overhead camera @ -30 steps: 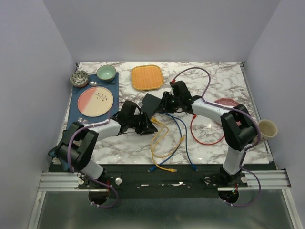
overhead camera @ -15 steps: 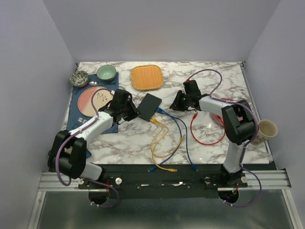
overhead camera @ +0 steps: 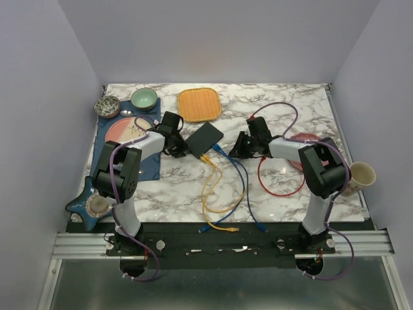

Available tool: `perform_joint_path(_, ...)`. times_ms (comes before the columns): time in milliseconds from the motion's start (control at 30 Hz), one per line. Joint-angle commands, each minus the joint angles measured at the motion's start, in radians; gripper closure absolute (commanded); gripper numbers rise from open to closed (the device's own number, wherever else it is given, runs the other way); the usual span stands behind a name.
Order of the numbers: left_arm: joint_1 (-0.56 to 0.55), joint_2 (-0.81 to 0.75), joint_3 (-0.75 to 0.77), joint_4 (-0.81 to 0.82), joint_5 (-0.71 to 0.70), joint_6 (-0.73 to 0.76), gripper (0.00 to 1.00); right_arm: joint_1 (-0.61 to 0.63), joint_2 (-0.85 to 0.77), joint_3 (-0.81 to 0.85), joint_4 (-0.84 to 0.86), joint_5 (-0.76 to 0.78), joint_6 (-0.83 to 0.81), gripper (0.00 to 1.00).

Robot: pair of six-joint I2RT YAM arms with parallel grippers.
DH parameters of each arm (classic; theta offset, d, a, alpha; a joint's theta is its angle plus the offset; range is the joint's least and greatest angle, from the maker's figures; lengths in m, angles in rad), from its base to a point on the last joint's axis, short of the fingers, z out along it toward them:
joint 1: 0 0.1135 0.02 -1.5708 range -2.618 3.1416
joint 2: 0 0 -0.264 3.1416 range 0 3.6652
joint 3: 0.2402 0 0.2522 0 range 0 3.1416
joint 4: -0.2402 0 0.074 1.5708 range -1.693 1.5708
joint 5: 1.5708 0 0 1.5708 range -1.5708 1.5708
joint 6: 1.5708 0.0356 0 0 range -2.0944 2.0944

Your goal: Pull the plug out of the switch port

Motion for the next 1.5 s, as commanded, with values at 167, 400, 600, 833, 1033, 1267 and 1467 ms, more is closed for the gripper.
perform_joint_path(167,-0.021,0.112,0.072,0.050,0.110,0.055,0.64,0.078,-0.098,-0.180,-0.015,-0.070,0.026,0.78)
perform_joint_path(400,-0.070,0.121,0.069,0.076,0.175,0.097,0.64,0.117,-0.173,-0.278,0.008,-0.076,0.042,0.78)
perform_joint_path(600,-0.077,0.051,0.017,0.042,0.150,0.137,0.66,0.117,-0.285,-0.318,-0.026,0.042,0.020,0.78)
perform_joint_path(833,-0.022,-0.132,-0.006,0.009,-0.040,0.095,0.62,0.105,-0.357,-0.269,-0.035,0.258,0.014,0.59)
perform_joint_path(1033,-0.016,-0.112,0.062,-0.021,-0.022,0.094,0.61,0.095,-0.202,-0.077,-0.026,0.165,-0.013,0.45)
perform_joint_path(1267,-0.016,-0.152,-0.063,0.044,0.023,0.065,0.62,0.095,-0.052,0.085,-0.112,0.238,-0.084,0.35)
perform_joint_path(1467,-0.016,-0.184,-0.127,0.065,0.027,0.062,0.62,0.095,0.045,0.141,-0.169,0.237,-0.116,0.46)
